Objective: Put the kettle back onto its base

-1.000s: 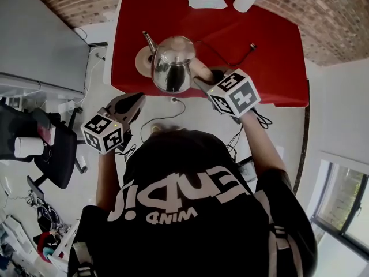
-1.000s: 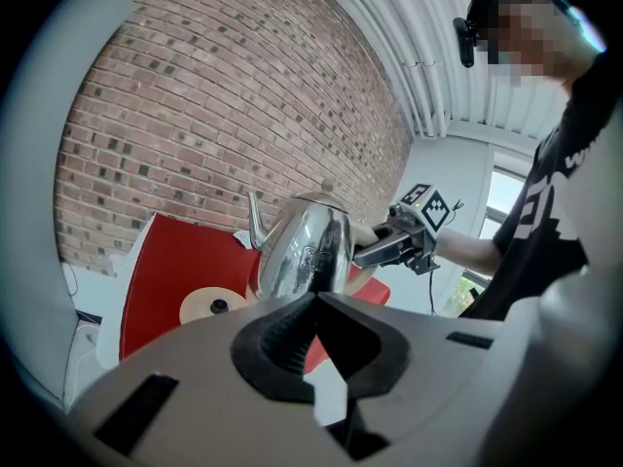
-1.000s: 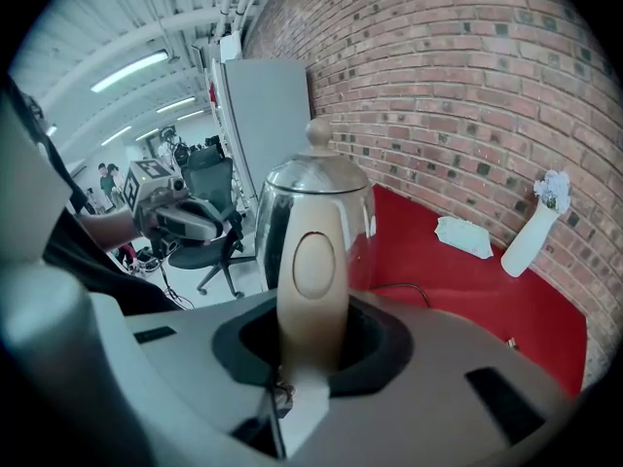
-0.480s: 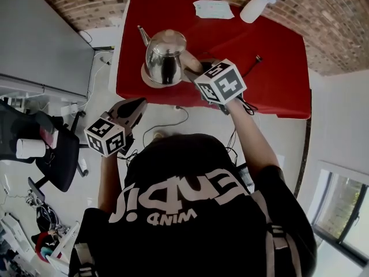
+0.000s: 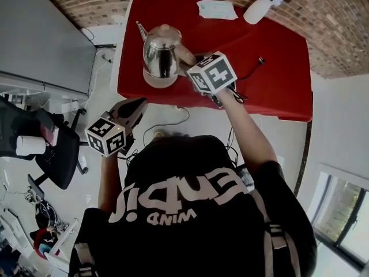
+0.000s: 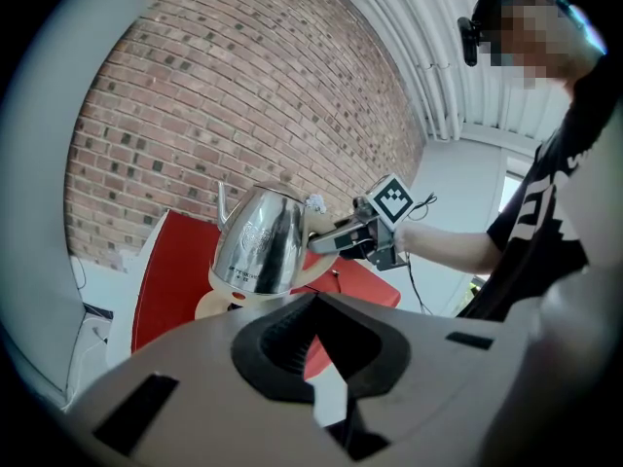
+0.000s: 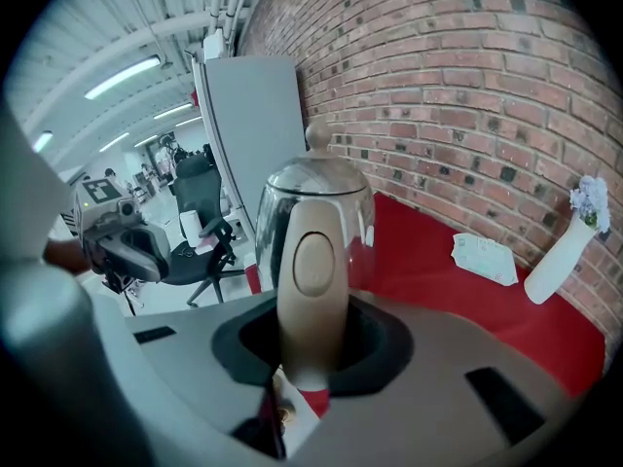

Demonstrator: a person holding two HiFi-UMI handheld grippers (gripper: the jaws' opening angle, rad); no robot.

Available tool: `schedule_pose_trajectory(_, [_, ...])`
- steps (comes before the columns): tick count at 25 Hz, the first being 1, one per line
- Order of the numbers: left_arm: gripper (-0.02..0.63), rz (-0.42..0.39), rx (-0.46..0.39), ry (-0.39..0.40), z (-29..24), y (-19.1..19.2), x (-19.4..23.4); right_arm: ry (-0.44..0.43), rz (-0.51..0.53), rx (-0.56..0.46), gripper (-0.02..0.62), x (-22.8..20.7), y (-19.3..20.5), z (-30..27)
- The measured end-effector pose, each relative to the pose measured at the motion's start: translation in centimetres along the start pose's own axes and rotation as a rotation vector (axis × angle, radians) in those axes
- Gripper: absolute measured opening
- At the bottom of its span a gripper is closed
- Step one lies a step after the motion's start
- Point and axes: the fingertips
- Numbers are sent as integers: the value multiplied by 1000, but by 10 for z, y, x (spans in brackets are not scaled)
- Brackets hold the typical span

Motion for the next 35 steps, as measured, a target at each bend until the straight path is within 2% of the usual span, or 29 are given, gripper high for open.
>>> schedule_pose_trajectory(14, [9, 11, 4, -21, 3, 3, 4, 18, 5, 24, 87, -10, 9, -22])
schedule_pose_trajectory(35, [9, 25, 22, -32, 7, 8, 13, 32, -22, -19, 87, -10, 33, -57])
Point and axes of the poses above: the fingertips, and each gripper's own axes: z backward along the fingers, x to its left, y out of its underside, and after that the axes turned 13 degrees about -y, right-handed
